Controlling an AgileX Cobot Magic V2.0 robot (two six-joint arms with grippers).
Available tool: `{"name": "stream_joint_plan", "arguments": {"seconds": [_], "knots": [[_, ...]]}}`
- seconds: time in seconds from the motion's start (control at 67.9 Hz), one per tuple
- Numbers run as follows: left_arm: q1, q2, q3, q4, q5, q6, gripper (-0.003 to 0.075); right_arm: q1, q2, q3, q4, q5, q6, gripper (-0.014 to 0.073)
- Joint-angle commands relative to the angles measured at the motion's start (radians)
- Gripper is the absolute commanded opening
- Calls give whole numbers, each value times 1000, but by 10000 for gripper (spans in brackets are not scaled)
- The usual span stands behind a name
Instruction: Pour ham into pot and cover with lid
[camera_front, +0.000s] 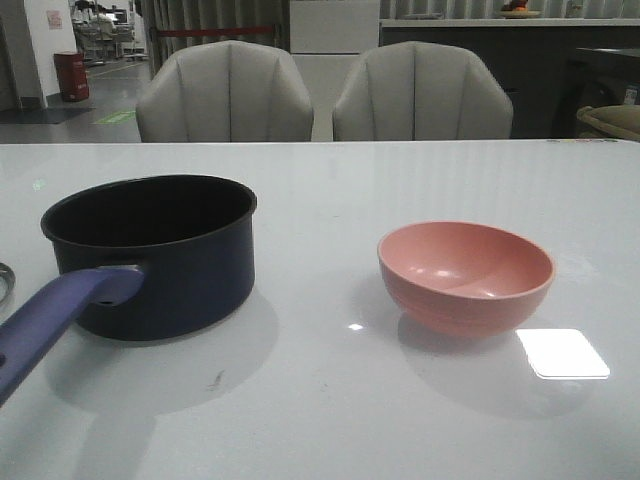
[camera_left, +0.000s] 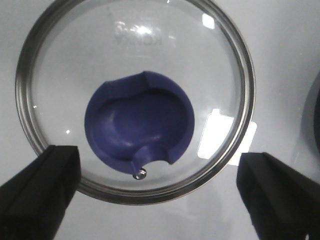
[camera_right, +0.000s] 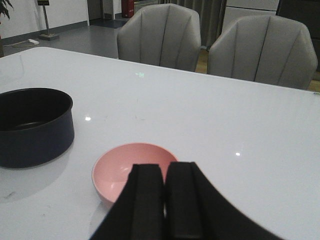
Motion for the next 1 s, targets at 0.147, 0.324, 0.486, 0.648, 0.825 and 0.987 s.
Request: {"name": "stream_joint_plan", "arguments": {"seconds": [0.147, 0.324, 0.486, 0.648, 0.825, 0.987], "knots": [[1, 17, -60, 12, 15, 0, 679, 2, 7, -29, 10, -74, -8, 162], [1, 43, -60, 21, 15, 0, 678, 2, 7, -29, 10, -74, -8, 162], [1, 66, -60, 25, 11, 4, 678, 2, 7, -29, 10, -74, -8, 162], [1, 78, -60, 25, -2, 6, 619, 2, 7, -29, 10, -74, -8, 162], [1, 78, -67, 27, -20, 6, 413, 2, 7, -29, 10, -74, -8, 162], [1, 78, -68, 27, -24, 6, 308, 2, 7, -29, 10, -74, -8, 162]]}}
